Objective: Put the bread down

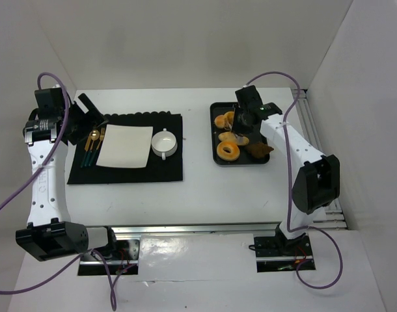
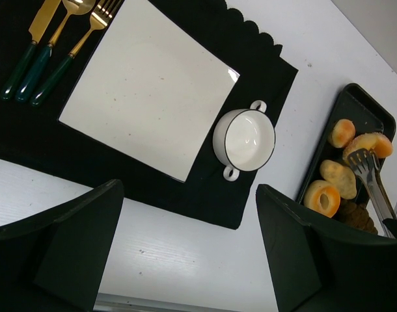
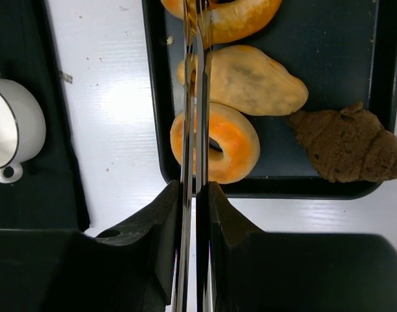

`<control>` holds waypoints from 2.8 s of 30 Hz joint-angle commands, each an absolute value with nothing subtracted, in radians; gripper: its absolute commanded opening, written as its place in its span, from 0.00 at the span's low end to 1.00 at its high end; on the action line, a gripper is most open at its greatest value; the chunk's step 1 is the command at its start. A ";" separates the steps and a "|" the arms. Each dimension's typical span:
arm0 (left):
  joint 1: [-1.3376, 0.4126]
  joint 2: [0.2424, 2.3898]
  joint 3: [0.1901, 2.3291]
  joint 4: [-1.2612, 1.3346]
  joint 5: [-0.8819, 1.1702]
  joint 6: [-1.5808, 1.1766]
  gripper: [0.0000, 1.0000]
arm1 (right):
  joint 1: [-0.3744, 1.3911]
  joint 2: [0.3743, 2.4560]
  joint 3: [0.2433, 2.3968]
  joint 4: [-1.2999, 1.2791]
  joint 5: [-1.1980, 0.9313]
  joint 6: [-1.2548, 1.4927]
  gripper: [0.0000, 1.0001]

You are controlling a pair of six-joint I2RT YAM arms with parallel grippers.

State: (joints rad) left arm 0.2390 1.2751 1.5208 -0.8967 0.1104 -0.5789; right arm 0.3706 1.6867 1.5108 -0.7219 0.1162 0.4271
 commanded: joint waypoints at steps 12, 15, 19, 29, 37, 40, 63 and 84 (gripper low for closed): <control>0.244 1.262 1.588 -0.894 0.097 -0.566 0.95 | 0.586 1.683 1.839 -0.766 0.083 0.393 0.12; 0.244 1.250 1.597 -0.904 0.069 -0.590 0.95 | 0.699 1.775 1.934 -0.743 0.054 0.393 0.12; 0.253 1.229 1.597 -0.913 0.038 -0.614 0.97 | 0.816 1.908 2.048 -0.704 -0.010 0.393 0.12; 0.253 1.201 1.608 -0.913 0.015 -0.624 0.97 | 0.925 2.221 2.278 -0.643 -0.121 0.362 0.12; 0.253 1.201 1.598 -0.913 0.026 -0.615 0.97 | 0.925 2.284 2.329 -0.646 -0.146 0.362 0.39; 0.253 1.201 1.598 -0.913 0.026 -0.615 0.97 | 0.914 2.219 2.296 -0.646 -0.137 0.362 0.41; 0.253 1.210 1.598 -0.913 0.054 -0.615 0.97 | 0.684 1.734 1.847 -0.595 0.109 0.413 0.55; 0.253 1.229 1.578 -0.884 0.084 -0.624 0.95 | 0.218 1.660 1.456 -0.520 -0.169 0.442 0.60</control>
State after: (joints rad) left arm 0.2474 1.2289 1.5726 -0.9131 0.0727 -0.6102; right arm 0.2405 1.6611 1.4467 -0.5900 -0.1360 0.4313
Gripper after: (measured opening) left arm 0.957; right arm 0.599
